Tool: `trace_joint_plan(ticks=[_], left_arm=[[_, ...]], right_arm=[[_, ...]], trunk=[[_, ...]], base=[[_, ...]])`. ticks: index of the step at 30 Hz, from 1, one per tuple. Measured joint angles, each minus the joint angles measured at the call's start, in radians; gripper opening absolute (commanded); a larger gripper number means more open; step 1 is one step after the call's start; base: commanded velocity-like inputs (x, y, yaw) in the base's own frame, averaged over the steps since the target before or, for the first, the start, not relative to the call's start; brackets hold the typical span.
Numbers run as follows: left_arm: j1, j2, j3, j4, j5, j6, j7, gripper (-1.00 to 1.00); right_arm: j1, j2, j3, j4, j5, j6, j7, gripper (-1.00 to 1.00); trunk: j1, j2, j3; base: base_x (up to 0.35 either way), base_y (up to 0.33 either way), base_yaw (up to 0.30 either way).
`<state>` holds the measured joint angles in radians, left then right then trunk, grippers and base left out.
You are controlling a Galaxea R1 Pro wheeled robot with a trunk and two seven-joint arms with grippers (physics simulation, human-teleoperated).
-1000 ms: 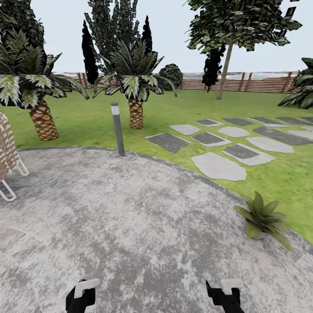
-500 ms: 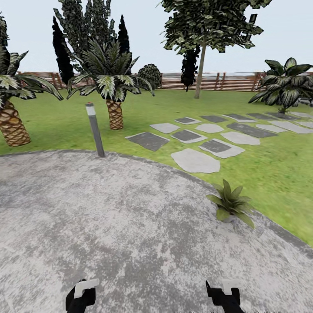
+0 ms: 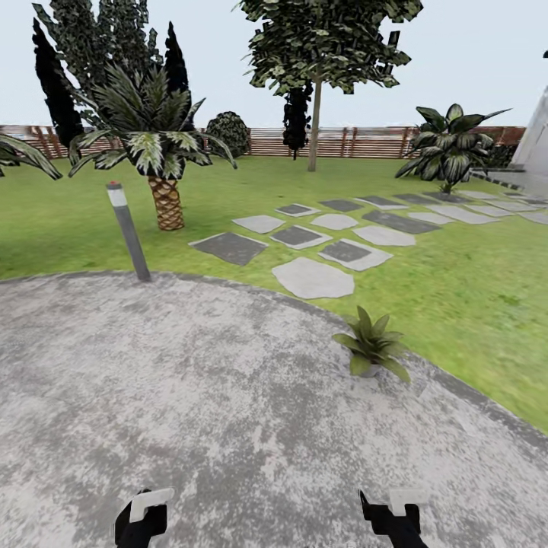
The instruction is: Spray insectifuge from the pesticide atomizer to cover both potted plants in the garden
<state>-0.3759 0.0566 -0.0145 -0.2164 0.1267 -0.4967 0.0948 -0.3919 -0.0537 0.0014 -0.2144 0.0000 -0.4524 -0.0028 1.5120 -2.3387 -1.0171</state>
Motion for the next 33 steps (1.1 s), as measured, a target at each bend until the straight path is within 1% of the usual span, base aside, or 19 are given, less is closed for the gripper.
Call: trace_joint_plan(ticks=[28,33], left_arm=[[-0.001,0.0,0.0,0.0,0.0,0.001,0.0,-1.0],[-0.001,0.0,0.0,0.0,0.0,0.001,0.0,-1.0]], right_arm=[[0.0,0.0,0.0,0.0,0.0,0.0,0.0,1.0],[0.0,0.0,0.0,0.0,0.0,0.0,0.0,1.0]], trunk=[[0.0,0.0,0.0],[0.0,0.0,0.0]], base=[[0.0,0.0,-0.267],[0.128,0.0,-0.267]])
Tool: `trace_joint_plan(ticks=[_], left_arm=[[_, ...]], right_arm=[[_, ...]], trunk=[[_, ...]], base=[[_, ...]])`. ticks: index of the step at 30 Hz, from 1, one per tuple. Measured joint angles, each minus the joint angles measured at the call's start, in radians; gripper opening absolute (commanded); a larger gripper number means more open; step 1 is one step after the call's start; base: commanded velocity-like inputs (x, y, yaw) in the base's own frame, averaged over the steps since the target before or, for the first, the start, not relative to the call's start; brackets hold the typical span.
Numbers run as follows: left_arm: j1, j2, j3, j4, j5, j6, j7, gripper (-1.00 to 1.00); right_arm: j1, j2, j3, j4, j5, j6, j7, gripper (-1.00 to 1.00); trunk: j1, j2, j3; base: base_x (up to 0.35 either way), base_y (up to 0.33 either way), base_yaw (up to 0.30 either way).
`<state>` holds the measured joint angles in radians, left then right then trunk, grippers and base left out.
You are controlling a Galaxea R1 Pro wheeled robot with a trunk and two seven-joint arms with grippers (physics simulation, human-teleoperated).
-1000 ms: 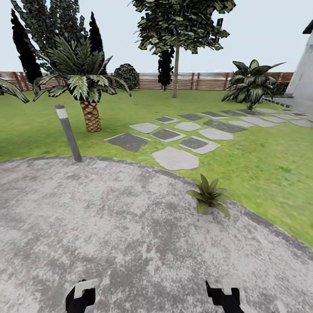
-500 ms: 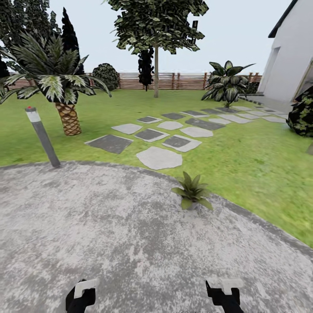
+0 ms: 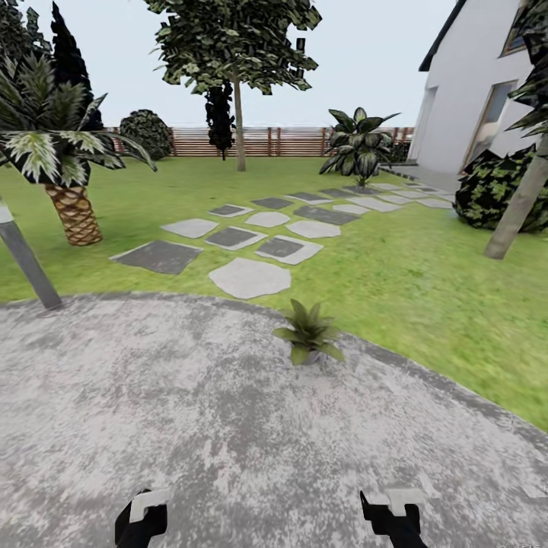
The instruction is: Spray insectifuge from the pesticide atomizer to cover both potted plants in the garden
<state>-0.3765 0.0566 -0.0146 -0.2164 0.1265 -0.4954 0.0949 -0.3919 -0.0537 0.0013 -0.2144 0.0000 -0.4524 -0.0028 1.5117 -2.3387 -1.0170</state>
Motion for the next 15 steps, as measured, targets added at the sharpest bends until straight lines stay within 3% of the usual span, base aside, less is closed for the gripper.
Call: trace_joint_plan(ticks=[10,15], left_arm=[[0.0,0.0,0.0,0.0,0.0,0.0,0.0,-1.0],[0.001,0.0,0.0,0.0,0.0,-0.002,0.0,-1.0]], right_arm=[[0.0,0.0,0.0,0.0,0.0,0.0,0.0,1.0],[0.0,0.0,0.0,0.0,0.0,0.0,0.0,1.0]], trunk=[[0.0,0.0,0.0],[0.0,0.0,0.0]], base=[[0.299,0.0,-0.267],[0.033,0.0,-0.267]])
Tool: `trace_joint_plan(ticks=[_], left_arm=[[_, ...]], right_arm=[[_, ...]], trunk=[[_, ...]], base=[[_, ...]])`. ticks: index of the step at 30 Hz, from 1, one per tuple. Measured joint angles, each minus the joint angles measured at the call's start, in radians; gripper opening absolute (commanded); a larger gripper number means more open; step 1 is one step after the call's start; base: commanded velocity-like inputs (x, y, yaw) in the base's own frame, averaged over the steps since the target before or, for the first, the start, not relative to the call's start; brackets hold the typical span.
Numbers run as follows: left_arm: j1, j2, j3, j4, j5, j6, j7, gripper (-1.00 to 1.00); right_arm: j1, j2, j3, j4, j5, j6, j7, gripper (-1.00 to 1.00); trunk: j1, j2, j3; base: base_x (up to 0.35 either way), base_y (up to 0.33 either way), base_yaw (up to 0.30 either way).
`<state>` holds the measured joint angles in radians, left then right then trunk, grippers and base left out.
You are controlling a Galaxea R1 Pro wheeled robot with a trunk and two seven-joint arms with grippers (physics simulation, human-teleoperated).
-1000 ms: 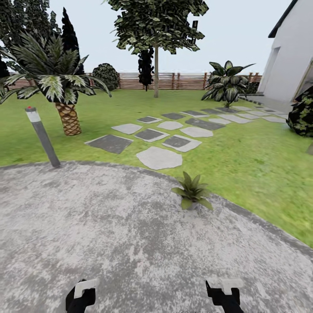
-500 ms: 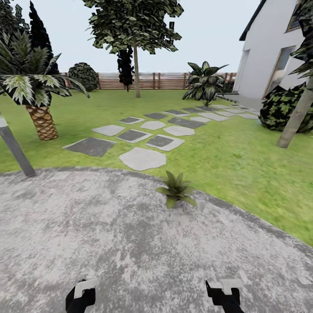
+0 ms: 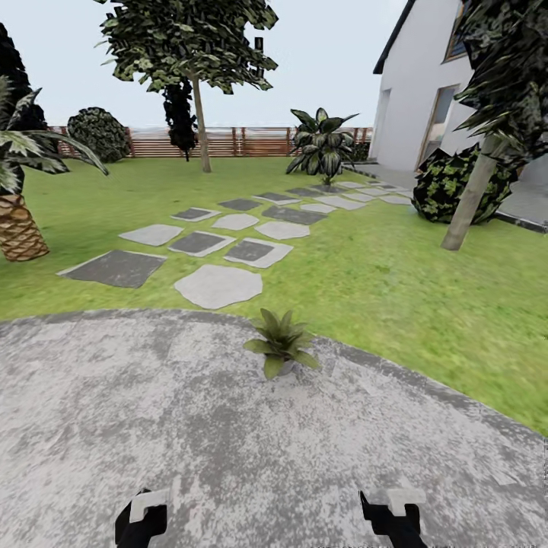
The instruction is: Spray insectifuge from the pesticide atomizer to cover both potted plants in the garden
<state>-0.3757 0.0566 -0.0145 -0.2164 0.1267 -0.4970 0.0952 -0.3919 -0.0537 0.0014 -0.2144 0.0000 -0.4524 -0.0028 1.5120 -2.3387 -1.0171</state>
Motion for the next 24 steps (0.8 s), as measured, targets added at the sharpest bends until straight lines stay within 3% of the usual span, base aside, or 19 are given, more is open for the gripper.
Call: trace_joint_plan(ticks=[11,19,24], left_arm=[[0.0,0.0,0.0,0.0,0.0,0.002,0.001,-1.0],[0.0,0.0,0.0,0.0,0.001,0.0,0.001,-1.0],[0.0,0.001,0.003,-0.005,0.002,0.002,0.001,-1.0]], right_arm=[[0.0,0.0,0.0,0.0,0.0,0.0,0.0,1.0],[0.0,0.003,0.0,0.0,0.0,-0.001,0.0,1.0],[0.0,-0.005,-0.001,0.03,0.0,0.0,-0.001,1.0]], trunk=[[0.0,0.0,0.0],[-0.001,0.0,0.0],[0.0,0.0,0.0]], base=[[0.061,0.0,-0.251],[0.307,0.0,-0.033],[0.055,0.0,0.0]])
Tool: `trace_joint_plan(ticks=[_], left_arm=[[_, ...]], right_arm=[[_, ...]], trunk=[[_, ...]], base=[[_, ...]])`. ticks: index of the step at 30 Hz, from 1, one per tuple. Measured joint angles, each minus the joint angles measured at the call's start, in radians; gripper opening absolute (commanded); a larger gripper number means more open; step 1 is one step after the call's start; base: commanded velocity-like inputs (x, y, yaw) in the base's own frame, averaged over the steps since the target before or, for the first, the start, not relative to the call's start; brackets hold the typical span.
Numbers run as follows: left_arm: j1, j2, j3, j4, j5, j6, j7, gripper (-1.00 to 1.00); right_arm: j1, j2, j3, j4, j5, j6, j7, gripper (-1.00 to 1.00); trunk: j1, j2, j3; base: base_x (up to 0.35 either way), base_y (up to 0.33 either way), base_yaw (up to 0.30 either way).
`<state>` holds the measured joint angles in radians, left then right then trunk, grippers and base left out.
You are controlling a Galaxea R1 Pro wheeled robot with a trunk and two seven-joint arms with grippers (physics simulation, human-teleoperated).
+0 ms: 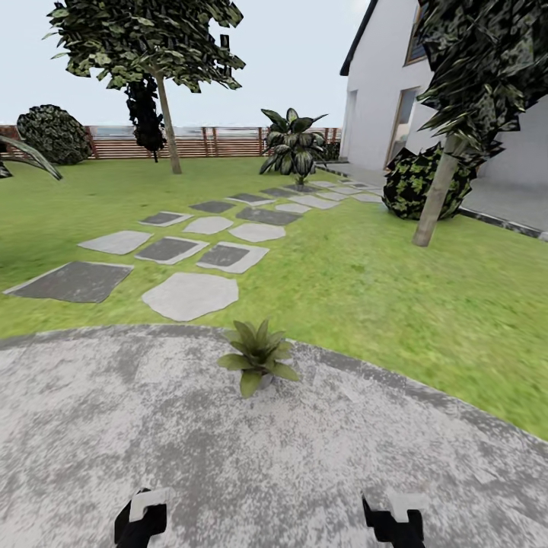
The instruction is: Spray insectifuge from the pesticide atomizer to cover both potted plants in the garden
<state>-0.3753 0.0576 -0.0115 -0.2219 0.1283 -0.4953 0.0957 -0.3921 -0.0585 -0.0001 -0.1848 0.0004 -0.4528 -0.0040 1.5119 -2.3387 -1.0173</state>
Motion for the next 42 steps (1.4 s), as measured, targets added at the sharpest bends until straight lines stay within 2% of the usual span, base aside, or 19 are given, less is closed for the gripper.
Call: trace_joint_plan(ticks=[9,19,22,24,26,27,28,29,31,32,33,34,35,36,37,38,40,41,42], left_arm=[[0.0,0.005,0.004,0.001,0.0,-0.001,0.004,-1.0],[0.0,0.013,-0.001,-0.003,-0.004,-0.002,0.006,-1.0],[0.0,0.014,-0.006,-0.001,-0.017,-0.003,0.0,-1.0],[0.0,0.016,-0.008,0.001,-0.071,-0.004,-0.008,-1.0],[0.0,0.017,-0.009,0.001,-0.128,-0.004,-0.037,-1.0],[0.0,0.018,-0.011,0.002,-0.176,-0.003,-0.074,-1.0],[0.0,0.021,-0.01,0.003,-0.205,-0.003,-0.111,-1.0],[0.0,0.03,-0.01,0.003,-0.244,-0.001,-0.176,-1.0],[0.0,0.05,-0.008,0.004,-0.278,0.002,-0.31,-1.0],[0.0,0.073,-0.011,0.005,-0.296,0.004,-0.46,-1.0],[-0.001,0.078,-0.007,0.004,-0.296,0.006,-0.487,-1.0],[-0.005,0.089,-0.008,0.004,-0.311,0.012,-0.544,-1.0],[-0.013,0.098,-0.01,0.002,-0.363,0.043,-0.611,-1.0],[-0.013,0.1,-0.008,0.001,-0.377,0.056,-0.622,-1.0],[-0.016,0.101,-0.011,-0.005,-0.453,0.12,-0.649,-1.0],[-0.017,0.101,-0.007,-0.007,-0.472,0.143,-0.655,-1.0],[-0.021,0.101,-0.007,-0.01,-0.557,0.212,-0.668,-1.0],[-0.022,0.099,-0.007,-0.015,-0.618,0.246,-0.672,-1.0],[-0.022,0.099,-0.005,-0.018,-0.637,0.255,-0.674,-1.0]], right_arm=[[0.0,-0.001,-0.001,0.028,-0.002,-0.001,0.0,1.0],[0.0,0.007,0.004,0.03,0.002,0.0,0.004,1.0],[0.0,-0.001,0.004,0.03,0.003,0.0,0.006,1.0],[0.0,-0.027,0.004,0.029,0.006,0.001,0.01,1.0],[0.0,-0.044,0.02,0.029,0.029,0.001,0.012,1.0],[0.0,-0.05,0.051,0.027,0.07,0.001,0.014,1.0],[0.0,-0.052,0.08,0.026,0.109,0.001,0.015,1.0],[-0.001,-0.054,0.135,0.025,0.162,0.001,0.012,1.0],[-0.001,-0.052,0.196,0.001,0.254,0.001,0.018,1.0],[-0.002,-0.046,0.247,-0.051,0.319,0.003,0.094,1.0],[-0.002,-0.045,0.25,-0.064,0.33,0.003,0.122,1.0],[-0.002,-0.044,0.256,-0.101,0.351,0.005,0.211,1.0],[-0.002,-0.042,0.257,-0.174,0.367,0.015,0.369,1.0],[-0.002,-0.042,0.256,-0.19,0.369,0.019,0.403,1.0],[-0.002,-0.043,0.256,-0.224,0.372,0.038,0.491,1.0],[-0.003,-0.043,0.256,-0.23,0.373,0.044,0.509,1.0],[-0.005,-0.043,0.257,-0.243,0.375,0.064,0.544,1.0],[-0.006,-0.042,0.259,-0.248,0.376,0.072,0.558,1.0],[-0.007,-0.042,0.26,-0.249,0.376,0.074,0.562,1.0]], trunk=[[0.0,0.0,0.0],[0.0,0.0,0.0],[0.0,0.0,0.0],[0.0,0.0,0.0],[0.0,0.0,0.0],[0.0,0.0,0.0],[0.0,0.0,0.0],[0.0,0.0,0.0],[0.0,0.0,0.0],[0.0,0.0,0.0],[0.0,0.0,0.0],[0.0,0.0,0.0],[0.0,0.0,0.0],[0.0,0.0,0.0],[0.0,0.0,0.0],[0.0,0.0,0.0],[0.0,0.0,0.0],[0.0,0.0,0.0],[0.0,0.0,0.0]], base=[[0.198,0.0,0.0],[0.019,0.0,0.0],[0.0,0.0,0.0],[0.0,0.0,0.0],[0.0,0.0,0.0],[0.0,0.0,0.0],[0.0,0.0,0.0],[0.0,0.0,0.0],[0.0,0.0,0.0],[0.0,0.0,0.0],[0.0,0.0,0.0],[0.0,0.0,0.0],[0.0,0.0,0.0],[0.0,0.0,0.0],[0.0,0.0,0.0],[0.0,0.0,0.0],[0.0,0.0,0.0],[0.0,0.0,0.0],[0.0,0.0,0.0]])
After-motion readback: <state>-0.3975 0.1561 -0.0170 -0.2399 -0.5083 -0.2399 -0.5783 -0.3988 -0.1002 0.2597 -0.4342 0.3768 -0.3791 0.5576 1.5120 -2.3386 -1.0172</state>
